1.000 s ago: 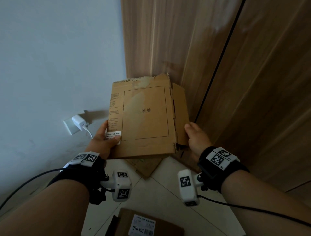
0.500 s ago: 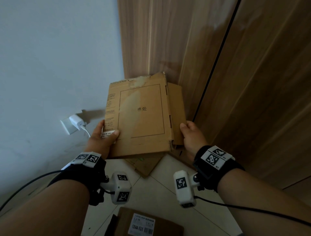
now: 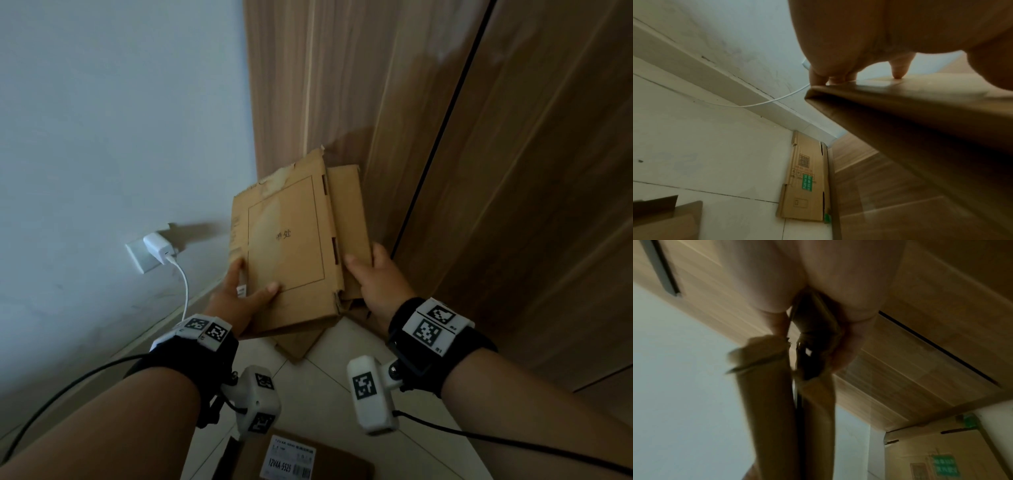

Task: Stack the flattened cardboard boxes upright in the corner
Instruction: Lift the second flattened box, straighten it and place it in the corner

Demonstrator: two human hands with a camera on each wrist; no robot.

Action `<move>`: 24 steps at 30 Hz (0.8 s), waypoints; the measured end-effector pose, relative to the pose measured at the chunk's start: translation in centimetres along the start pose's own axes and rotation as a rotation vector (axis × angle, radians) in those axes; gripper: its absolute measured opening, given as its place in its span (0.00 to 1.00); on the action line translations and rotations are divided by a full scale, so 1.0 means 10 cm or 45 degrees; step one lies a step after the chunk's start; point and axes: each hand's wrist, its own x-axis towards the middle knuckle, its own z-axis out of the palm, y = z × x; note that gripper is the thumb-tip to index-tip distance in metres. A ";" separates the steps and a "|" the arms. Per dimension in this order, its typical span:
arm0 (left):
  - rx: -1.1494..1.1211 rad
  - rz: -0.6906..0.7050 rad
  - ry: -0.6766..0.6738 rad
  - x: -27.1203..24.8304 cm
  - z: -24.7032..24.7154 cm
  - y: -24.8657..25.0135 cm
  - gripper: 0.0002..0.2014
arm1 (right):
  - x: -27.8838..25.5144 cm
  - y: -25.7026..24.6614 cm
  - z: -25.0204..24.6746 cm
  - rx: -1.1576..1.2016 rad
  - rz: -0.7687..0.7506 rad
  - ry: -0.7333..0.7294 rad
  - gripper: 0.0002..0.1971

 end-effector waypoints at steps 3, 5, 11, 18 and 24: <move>0.111 0.018 0.033 0.05 0.00 -0.01 0.49 | 0.00 0.03 0.01 -0.008 0.014 -0.098 0.34; 0.145 0.015 0.038 0.07 0.01 -0.01 0.50 | 0.01 0.07 0.00 0.014 0.014 -0.136 0.31; 0.112 0.010 0.076 0.08 0.04 0.00 0.51 | 0.05 0.13 -0.05 0.274 0.102 -0.110 0.27; 0.087 0.000 0.092 0.08 -0.02 0.01 0.51 | 0.11 0.21 -0.06 0.343 0.211 -0.039 0.24; -0.118 -0.076 0.212 0.18 -0.04 0.00 0.53 | 0.22 0.32 -0.03 0.391 0.488 -0.016 0.25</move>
